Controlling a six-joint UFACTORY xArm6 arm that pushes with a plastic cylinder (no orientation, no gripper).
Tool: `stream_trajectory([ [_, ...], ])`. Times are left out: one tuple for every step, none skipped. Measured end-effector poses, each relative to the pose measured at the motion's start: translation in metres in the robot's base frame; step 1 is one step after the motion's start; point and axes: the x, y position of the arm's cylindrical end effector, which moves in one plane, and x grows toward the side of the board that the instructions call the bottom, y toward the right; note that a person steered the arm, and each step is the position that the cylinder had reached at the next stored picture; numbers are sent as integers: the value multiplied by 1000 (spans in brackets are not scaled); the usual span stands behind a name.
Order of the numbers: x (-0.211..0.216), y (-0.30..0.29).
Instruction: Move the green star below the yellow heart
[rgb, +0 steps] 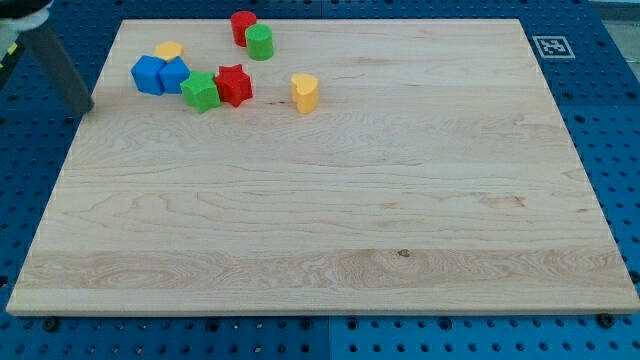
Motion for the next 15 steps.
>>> stream_trajectory([
  [-48,0],
  [-74,17],
  [-54,77],
  [-15,147],
  [16,199],
  [36,223],
  [39,223],
  [23,200],
  [9,175],
  [23,170],
  [48,172],
  [60,195],
  [62,202],
  [62,170],
  [77,172],
])
